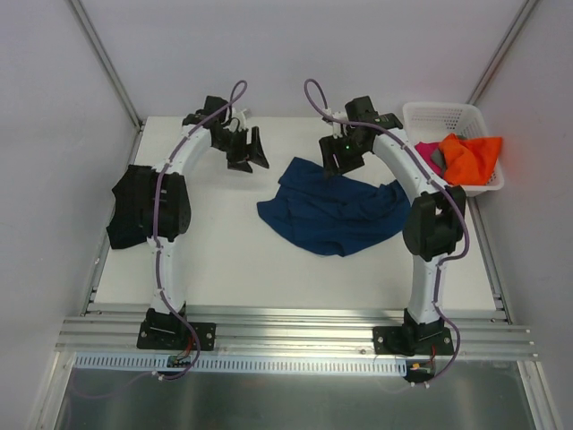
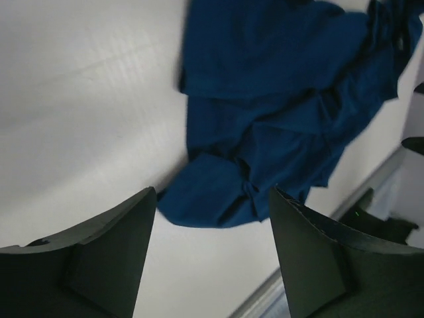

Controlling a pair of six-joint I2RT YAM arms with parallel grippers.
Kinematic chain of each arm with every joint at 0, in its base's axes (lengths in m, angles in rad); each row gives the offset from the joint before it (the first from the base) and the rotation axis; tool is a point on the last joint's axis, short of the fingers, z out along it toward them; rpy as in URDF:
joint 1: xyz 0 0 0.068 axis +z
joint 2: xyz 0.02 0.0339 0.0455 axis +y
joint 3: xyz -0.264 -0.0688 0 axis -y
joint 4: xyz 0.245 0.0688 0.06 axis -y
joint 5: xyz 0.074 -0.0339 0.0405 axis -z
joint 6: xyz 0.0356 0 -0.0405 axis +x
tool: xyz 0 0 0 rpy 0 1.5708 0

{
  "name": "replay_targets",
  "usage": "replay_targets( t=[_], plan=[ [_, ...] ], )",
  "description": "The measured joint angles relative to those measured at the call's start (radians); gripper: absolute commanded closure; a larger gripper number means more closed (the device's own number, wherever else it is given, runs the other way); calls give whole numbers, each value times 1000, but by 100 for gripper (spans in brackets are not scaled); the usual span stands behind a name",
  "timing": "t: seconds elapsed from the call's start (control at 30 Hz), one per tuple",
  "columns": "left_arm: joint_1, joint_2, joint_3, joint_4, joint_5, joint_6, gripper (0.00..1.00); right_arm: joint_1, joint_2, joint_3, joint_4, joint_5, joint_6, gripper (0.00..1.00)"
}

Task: Fold and stack the t-shirts
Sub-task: Flatten the tshirt out

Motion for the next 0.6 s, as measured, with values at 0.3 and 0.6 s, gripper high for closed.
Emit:
replay_targets(
  t=[0.3, 0.6],
  plan=[
    [-61, 105, -119, 74, 368, -134, 43, 0, -113, -13, 6, 24, -6, 37],
    [-65, 208, -39, 141, 431, -185, 46, 0, -121, -59, 7, 55, -21, 36]
  ],
)
